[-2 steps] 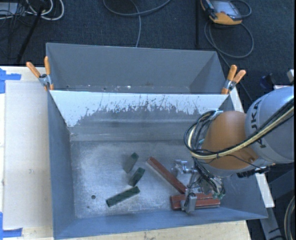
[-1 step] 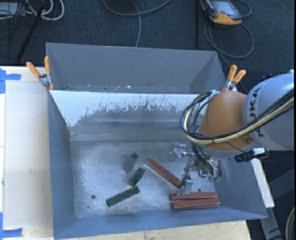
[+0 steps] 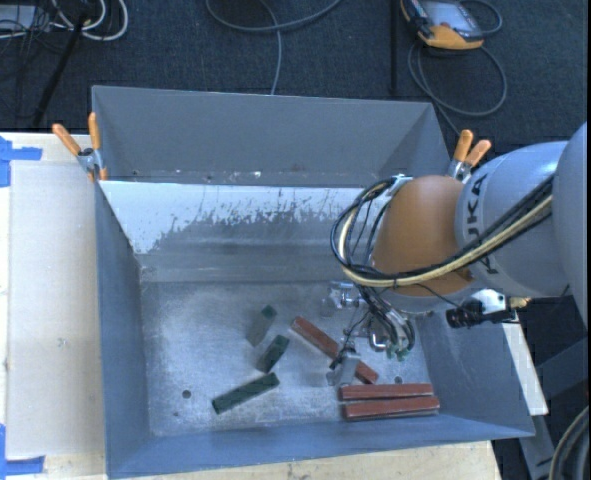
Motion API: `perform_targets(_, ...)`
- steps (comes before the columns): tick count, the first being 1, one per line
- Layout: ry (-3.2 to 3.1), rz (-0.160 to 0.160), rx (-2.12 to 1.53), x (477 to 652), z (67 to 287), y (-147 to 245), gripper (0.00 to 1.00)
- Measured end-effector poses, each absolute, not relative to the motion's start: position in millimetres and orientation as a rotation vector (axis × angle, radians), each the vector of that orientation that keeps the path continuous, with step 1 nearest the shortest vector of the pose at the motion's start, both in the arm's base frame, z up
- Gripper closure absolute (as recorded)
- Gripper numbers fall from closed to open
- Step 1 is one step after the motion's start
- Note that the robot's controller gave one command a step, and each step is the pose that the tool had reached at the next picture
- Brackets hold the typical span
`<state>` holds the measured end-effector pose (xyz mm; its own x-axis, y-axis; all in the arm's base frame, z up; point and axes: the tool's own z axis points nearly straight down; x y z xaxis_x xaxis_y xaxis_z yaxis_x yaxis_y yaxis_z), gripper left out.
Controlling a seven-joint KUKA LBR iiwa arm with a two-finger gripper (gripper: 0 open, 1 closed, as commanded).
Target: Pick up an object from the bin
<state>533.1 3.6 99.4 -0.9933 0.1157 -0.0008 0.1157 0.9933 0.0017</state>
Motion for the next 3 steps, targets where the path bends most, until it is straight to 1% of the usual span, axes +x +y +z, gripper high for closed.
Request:
perform_targets(1,3.073,-0.002,0.683,501.3,68.3,-7.0,0.00)
perform_targets(2,3.071,-0.002,0.675,500.9,67.6,-6.7,0.00)
perform_targets(3,3.068,-0.002,0.672,501.8,68.5,-6.8,1.00)
